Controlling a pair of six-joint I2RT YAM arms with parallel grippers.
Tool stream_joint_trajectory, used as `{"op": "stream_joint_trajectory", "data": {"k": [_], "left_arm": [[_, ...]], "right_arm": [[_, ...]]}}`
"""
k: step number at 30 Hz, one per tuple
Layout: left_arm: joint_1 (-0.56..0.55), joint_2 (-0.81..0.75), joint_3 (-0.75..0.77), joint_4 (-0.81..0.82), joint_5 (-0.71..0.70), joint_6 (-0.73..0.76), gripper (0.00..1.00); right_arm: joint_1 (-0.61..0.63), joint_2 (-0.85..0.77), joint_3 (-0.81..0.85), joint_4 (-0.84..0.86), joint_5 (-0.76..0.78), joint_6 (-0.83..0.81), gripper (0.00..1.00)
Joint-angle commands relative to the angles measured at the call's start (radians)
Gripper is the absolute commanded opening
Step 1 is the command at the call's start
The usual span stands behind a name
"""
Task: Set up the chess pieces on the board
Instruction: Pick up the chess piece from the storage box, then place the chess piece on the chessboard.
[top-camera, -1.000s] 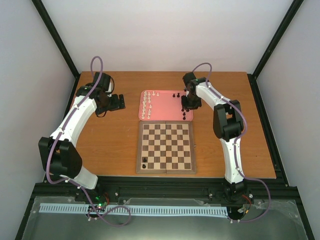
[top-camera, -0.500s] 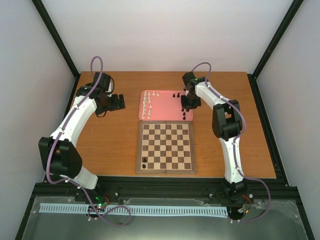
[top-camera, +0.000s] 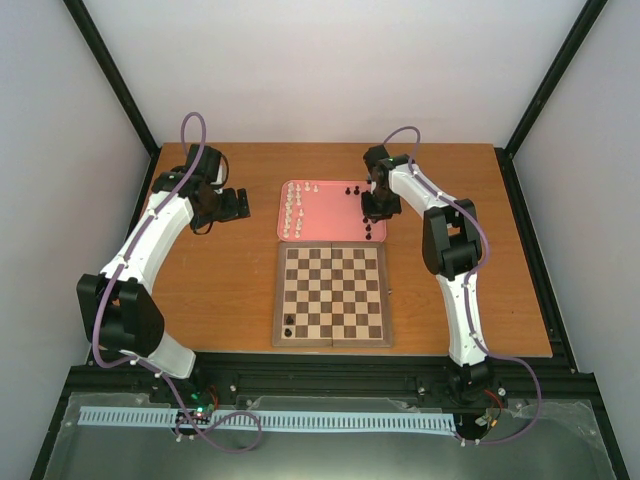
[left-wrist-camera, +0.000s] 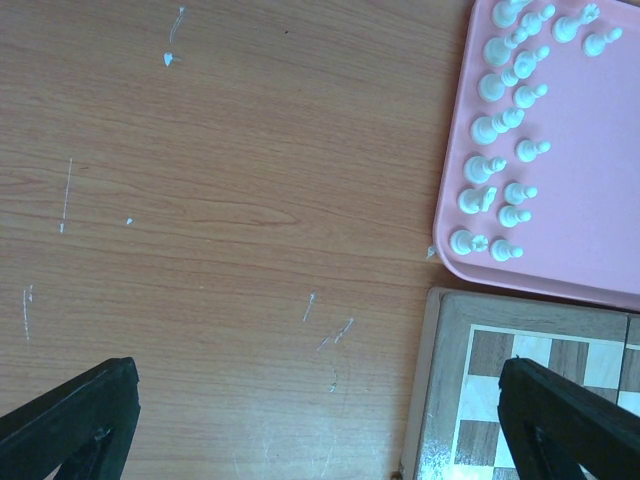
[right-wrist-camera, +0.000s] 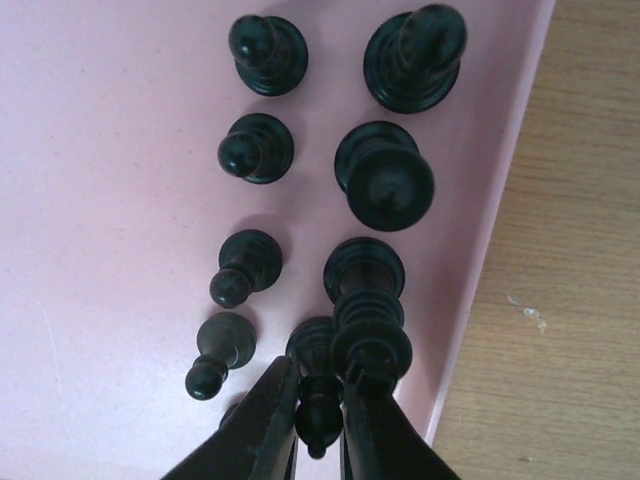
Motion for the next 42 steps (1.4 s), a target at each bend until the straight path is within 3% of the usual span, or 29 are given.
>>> {"op": "stream_joint_trajectory", "data": {"k": [1,5,20,28,34,42], "left_arm": [[0.003,-0.012,0.031,-0.004,-0.01,0.005,1.0],[0.003,-0.012,0.031,-0.005,-0.011,0.009,1.0],[0.003,-0.02,0.024,-0.04,-0.021,0.029,1.0],[0.003,-0.096,-0.034,-0.05,-0.028,0.043,1.0],[0.003,-0.198,-0.132,-0.06,-0.029,0.041,1.0],[0.003,-0.301,-0.223,-0.056,-0.022,0.047,1.0]], "right_arm": [[-0.003,0.011,0.026,-0.016,0.011,0.0,0.1],[-0.003,-0.004,0.023,-0.024,0.014,0.004,0.05],[0.042,-0.299,-0.1,-0.064,0.033,0.016,0.04],[0.302,-0.385,-0.164,-0.107,0.036,0.088,0.04],[0.516,-0.355,-0.162,-0.108,0.041,0.169,0.04],[0.699,-0.311,-0.199,-0.093,0.04,0.225,0.03]]}}
